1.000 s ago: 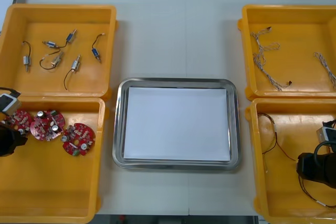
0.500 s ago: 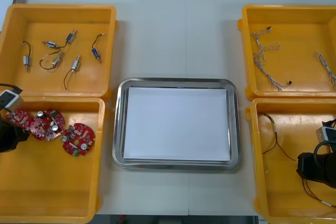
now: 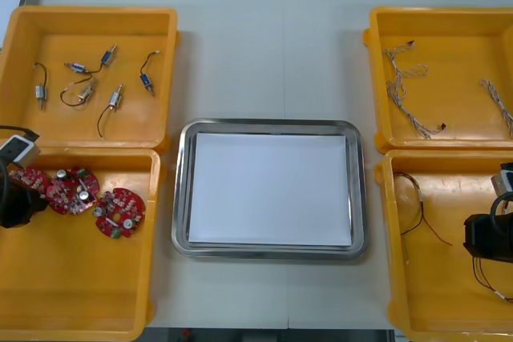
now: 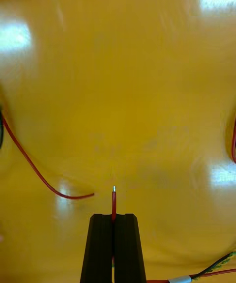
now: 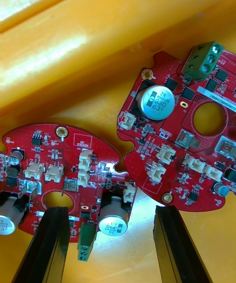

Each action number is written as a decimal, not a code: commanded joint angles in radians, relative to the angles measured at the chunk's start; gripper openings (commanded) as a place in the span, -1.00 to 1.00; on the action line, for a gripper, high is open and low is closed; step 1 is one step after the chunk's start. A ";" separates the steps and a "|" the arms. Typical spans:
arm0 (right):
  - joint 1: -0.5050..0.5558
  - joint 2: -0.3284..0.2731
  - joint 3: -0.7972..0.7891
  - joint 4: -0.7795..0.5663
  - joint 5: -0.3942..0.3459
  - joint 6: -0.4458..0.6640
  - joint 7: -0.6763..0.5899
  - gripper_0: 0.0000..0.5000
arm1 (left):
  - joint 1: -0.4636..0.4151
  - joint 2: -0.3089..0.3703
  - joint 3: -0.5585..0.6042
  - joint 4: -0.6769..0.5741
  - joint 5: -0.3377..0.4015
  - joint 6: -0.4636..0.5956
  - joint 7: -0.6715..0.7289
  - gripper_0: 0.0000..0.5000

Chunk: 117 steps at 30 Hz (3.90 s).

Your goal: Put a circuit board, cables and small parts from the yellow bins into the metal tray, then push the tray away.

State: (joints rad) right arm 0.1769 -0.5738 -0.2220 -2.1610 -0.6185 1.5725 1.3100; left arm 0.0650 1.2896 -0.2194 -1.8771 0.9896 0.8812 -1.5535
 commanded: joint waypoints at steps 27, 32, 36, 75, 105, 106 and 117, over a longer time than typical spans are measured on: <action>-0.229 -0.005 -0.027 0.138 -0.001 0.008 -0.058 -0.94 | -0.024 -0.006 -0.017 0.027 -0.017 -0.028 -0.134 -0.79; -0.229 -0.005 -0.027 0.139 -0.001 0.008 -0.064 1.00 | -0.024 -0.007 -0.017 0.027 -0.016 -0.028 -0.132 -1.00; -0.229 -0.006 -0.027 0.138 -0.003 0.009 -0.066 1.00 | -0.022 -0.007 -0.018 0.027 -0.014 -0.028 -0.135 -1.00; 0.052 -0.380 -0.042 0.007 -0.365 -0.175 0.209 1.00 | 0.151 0.002 0.163 -0.221 0.041 0.147 -0.051 -1.00; 0.131 -0.494 0.299 0.070 -0.093 -0.546 0.281 1.00 | 0.087 -0.010 0.232 -0.181 0.092 0.209 -0.048 1.00; 0.130 -0.494 0.302 0.073 -0.095 -0.552 0.281 1.00 | 0.085 -0.010 0.232 -0.178 0.095 0.209 -0.051 1.00; 0.131 -0.495 0.348 0.112 -0.086 -0.609 0.278 1.00 | 0.061 -0.027 0.230 -0.082 0.182 0.194 -0.142 1.00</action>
State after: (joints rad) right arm 0.2872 -1.0311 0.0932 -2.0624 -0.7137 0.9935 1.6152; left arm 0.1527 1.2751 -0.0144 -1.9652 1.1620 1.0862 -1.5542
